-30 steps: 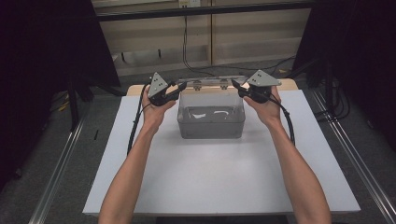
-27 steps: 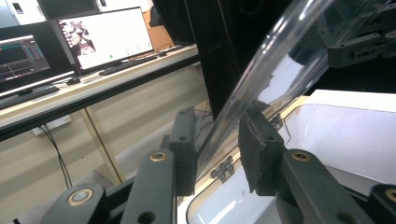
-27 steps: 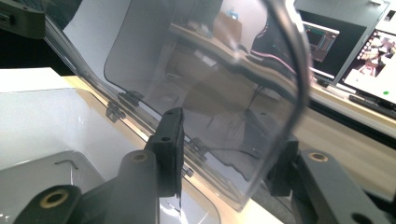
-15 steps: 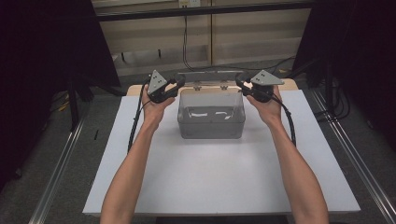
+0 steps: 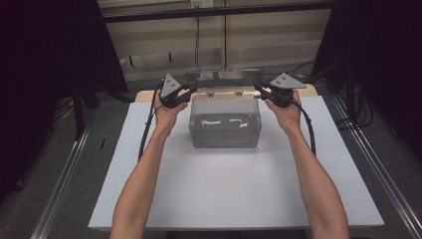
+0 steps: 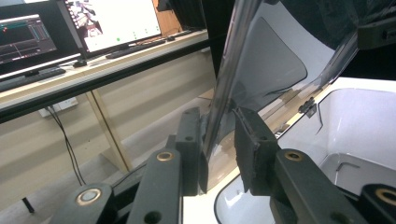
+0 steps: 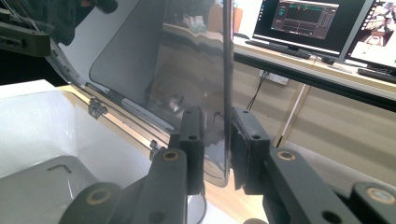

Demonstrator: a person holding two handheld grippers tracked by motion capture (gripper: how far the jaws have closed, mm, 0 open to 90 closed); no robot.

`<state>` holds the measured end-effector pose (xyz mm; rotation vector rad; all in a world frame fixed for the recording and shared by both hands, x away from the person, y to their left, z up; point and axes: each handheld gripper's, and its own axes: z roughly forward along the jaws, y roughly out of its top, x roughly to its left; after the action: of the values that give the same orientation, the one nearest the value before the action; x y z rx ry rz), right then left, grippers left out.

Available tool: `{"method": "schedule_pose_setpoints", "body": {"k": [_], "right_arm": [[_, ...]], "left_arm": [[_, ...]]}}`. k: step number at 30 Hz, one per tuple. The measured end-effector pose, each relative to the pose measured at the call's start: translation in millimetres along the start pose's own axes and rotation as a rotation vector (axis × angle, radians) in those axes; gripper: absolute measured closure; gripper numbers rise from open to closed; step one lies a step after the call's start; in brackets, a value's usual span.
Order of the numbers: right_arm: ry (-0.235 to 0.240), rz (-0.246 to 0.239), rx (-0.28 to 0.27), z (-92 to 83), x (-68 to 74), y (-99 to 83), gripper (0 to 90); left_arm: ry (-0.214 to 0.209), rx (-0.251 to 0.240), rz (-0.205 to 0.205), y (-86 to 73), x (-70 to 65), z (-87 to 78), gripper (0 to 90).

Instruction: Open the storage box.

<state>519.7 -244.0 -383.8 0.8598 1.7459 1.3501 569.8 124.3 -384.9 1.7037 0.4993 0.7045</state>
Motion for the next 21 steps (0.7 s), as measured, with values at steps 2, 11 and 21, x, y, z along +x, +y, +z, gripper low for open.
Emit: {"method": "schedule_pose_setpoints", "body": {"k": [2, 11, 21], "right_arm": [[-0.003, 0.009, 0.002, 1.1, -0.5, 0.4, 76.0], [-0.022, 0.035, -0.001, 7.2, -3.5, -0.5, 77.0], [-0.022, 0.087, 0.017, 16.4, -6.1, -7.3, 76.1]], "left_arm": [[0.002, 0.0, -0.001, -0.8, 0.3, 0.8, 72.2], [0.013, 0.005, -0.014, -2.2, 4.0, 5.5, 73.9], [0.024, 0.013, -0.025, -1.7, 3.6, 9.7, 69.8]]}}
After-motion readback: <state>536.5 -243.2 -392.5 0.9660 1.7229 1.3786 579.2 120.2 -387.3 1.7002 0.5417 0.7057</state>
